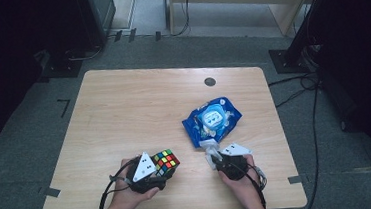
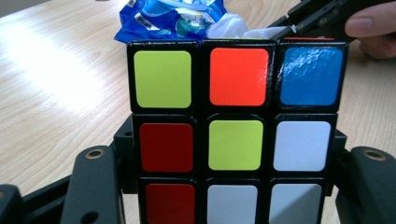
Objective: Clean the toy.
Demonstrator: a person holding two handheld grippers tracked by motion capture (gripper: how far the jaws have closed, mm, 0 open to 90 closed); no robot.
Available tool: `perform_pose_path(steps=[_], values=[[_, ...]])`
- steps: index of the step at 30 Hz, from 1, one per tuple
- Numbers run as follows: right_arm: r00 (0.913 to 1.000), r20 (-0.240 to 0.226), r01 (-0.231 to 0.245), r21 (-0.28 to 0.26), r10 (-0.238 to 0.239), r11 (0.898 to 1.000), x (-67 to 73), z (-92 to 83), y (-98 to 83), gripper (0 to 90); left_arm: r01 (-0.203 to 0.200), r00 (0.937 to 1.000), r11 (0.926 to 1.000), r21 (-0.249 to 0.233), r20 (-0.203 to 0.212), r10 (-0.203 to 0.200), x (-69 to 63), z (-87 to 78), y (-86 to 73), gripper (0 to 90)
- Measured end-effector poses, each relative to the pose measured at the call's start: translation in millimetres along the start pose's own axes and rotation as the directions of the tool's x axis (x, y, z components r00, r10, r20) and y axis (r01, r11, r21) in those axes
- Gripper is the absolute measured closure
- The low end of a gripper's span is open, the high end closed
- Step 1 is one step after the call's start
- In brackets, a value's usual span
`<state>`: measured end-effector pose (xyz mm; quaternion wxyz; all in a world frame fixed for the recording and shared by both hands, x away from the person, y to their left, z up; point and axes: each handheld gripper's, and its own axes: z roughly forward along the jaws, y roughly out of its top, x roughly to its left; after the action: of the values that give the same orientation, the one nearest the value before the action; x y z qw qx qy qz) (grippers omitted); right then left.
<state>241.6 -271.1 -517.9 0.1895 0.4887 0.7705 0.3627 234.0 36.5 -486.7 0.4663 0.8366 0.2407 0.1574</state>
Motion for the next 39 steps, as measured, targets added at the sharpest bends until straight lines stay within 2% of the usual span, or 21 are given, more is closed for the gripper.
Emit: perform_pose_path(steps=[3, 5, 9, 11, 13, 16, 17, 18, 20, 21, 23, 27, 32, 34, 36, 37, 38, 39], values=[[0.9997, -0.015, -0.017, 0.002, 0.017, 1.000, -2.2, -0.9, 0.4, 85.3, -0.004, 1.0000, 1.0000, 0.002, 0.003, 0.004, -0.8, 0.4, -0.1, 34.0], [0.9996, -0.016, -0.023, -0.012, 0.023, 1.000, -0.6, -3.3, 1.6, 86.9, -0.007, 1.0000, 1.0000, 0.006, 0.004, 0.007, -1.4, 0.7, -0.3, 34.0], [0.9939, -0.105, -0.046, -0.128, 0.032, 0.991, 14.7, -22.0, 14.5, 87.4, -0.014, 0.9999, 0.9998, 0.015, 0.008, 0.014, -2.8, 3.2, -1.0, 34.0], [0.9873, -0.159, -0.040, -0.198, 0.008, 0.979, 29.2, -34.9, 23.0, 87.3, -0.016, 0.9998, 0.9998, 0.016, 0.011, 0.016, -5.0, 5.3, -1.1, 34.0], [0.9801, -0.194, -0.007, -0.254, -0.044, 0.967, 45.6, -46.1, 30.6, 87.3, -0.021, 0.9996, 0.9996, 0.020, 0.018, 0.020, -8.6, 7.7, -0.9, 34.0], [0.9672, -0.244, -0.007, -0.302, -0.070, 0.953, 66.4, -56.3, 39.1, 87.3, -0.036, 0.9989, 0.9990, 0.027, 0.030, 0.035, -15.6, 12.6, -0.1, 34.0], [0.9672, -0.244, -0.007, -0.302, -0.070, 0.953, 66.4, -56.3, 39.1, 87.3, -0.036, 0.9989, 0.9990, 0.027, 0.030, 0.035, -15.6, 12.6, -0.1, 34.0], [0.9575, -0.280, -0.023, -0.315, -0.070, 0.949, 76.3, -58.3, 42.6, 87.2, -0.051, 0.9982, 0.9982, 0.031, 0.032, 0.050, -20.5, 15.5, 0.8, 34.0], [0.9497, -0.306, -0.035, -0.322, -0.069, 0.946, 84.0, -58.3, 44.1, 87.2, -0.056, 0.9978, 0.9980, 0.031, 0.037, 0.055, -24.6, 17.6, 1.6, 34.0], [0.9497, -0.306, -0.035, -0.322, -0.069, 0.946, 84.0, -58.3, 44.1, 87.2, -0.056, 0.9978, 0.9980, 0.031, 0.037, 0.055, -24.6, 17.6, 1.6, 34.0], [0.9411, -0.331, -0.043, -0.315, -0.068, 0.948, 90.7, -55.2, 44.2, 87.2, -0.059, 0.9975, 0.9979, 0.028, 0.041, 0.058, -27.4, 18.4, 2.6, 34.0], [0.9423, -0.329, -0.040, -0.292, -0.061, 0.956, 96.7, -44.2, 41.2, 87.1, -0.061, 0.9973, 0.9980, 0.016, 0.042, 0.060, -28.9, 15.9, 4.4, 34.0], [0.9474, -0.316, -0.050, -0.293, -0.047, 0.955, 95.0, -39.1, 40.0, 86.9, -0.070, 0.9969, 0.9976, 0.005, 0.038, 0.070, -28.4, 13.4, 4.2, 34.1], [0.9554, -0.294, -0.059, -0.285, -0.029, 0.957, 90.8, -36.0, 39.1, 86.8, -0.075, 0.9967, 0.9971, -0.005, 0.031, 0.075, -29.2, 11.5, 5.0, 34.1], [0.9673, -0.251, -0.039, -0.284, -0.035, 0.958, 86.9, -32.6, 38.1, 86.8, -0.076, 0.9967, 0.9970, -0.011, 0.026, 0.076, -29.2, 9.9, 5.8, 34.1], [0.9673, -0.251, -0.039, -0.284, -0.035, 0.958, 86.9, -32.6, 38.1, 86.8, -0.076, 0.9967, 0.9970, -0.011, 0.026, 0.076, -29.2, 9.9, 5.8, 34.1], [0.9769, -0.211, -0.026, -0.265, -0.032, 0.964, 81.3, -27.9, 35.9, 86.8, -0.074, 0.9969, 0.9971, -0.016, 0.023, 0.075, -27.9, 8.4, 6.2, 34.1], [0.9769, -0.211, -0.026, -0.265, -0.032, 0.964, 81.3, -27.9, 35.9, 86.8, -0.074, 0.9969, 0.9971, -0.016, 0.023, 0.075, -27.9, 8.4, 6.2, 34.1]])
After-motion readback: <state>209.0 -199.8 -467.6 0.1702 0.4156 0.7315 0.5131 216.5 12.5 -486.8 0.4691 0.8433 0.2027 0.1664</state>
